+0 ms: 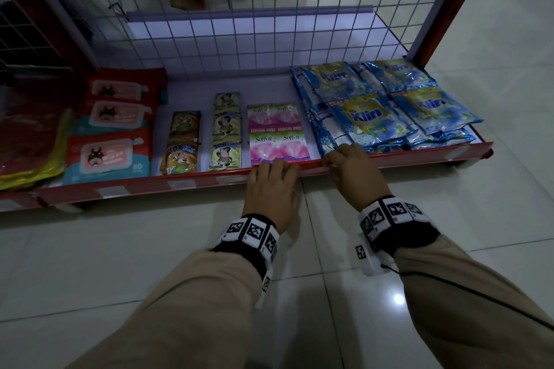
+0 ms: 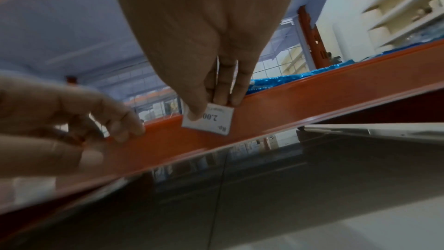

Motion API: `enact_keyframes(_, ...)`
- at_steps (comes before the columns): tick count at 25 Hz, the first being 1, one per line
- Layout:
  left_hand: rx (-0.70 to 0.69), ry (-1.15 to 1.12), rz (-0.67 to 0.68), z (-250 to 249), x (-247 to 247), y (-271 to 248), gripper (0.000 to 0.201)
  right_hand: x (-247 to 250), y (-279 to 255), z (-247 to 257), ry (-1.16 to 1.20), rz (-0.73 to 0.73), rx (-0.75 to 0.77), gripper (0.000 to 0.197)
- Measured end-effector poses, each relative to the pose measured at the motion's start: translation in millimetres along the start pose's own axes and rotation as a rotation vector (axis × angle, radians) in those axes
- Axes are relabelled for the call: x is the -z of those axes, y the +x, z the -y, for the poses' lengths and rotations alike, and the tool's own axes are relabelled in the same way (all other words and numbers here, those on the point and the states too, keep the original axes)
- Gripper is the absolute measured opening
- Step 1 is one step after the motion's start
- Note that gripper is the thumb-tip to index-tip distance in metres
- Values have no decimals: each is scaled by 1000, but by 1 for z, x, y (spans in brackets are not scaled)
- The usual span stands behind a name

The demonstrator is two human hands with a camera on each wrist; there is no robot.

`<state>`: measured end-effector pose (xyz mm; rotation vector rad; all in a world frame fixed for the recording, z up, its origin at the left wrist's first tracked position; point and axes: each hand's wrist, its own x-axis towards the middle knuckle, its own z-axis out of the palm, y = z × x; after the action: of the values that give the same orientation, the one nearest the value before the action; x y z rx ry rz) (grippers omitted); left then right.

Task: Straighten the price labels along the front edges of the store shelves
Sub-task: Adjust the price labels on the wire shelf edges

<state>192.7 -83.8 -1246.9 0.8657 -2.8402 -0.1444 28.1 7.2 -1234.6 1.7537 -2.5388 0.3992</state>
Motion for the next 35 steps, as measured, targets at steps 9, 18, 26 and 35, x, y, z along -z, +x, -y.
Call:
enact_keyframes(9, 62, -525, -88, 20, 8, 5, 33, 0, 3, 26, 1123, -132, -341, 25)
enact_keyframes(18, 66, -387, -21, 23, 8, 10, 23, -7, 0, 35, 806, -88, -133, 14)
enact_keyframes(26, 22, -74, 5, 30, 18, -5, 18, -15, 4, 36, 545, -253, -111, 10)
enact_keyframes(35, 38, -212, 53, 44, 20, -2, 44, -31, 11, 53, 361, -229, 12, 14)
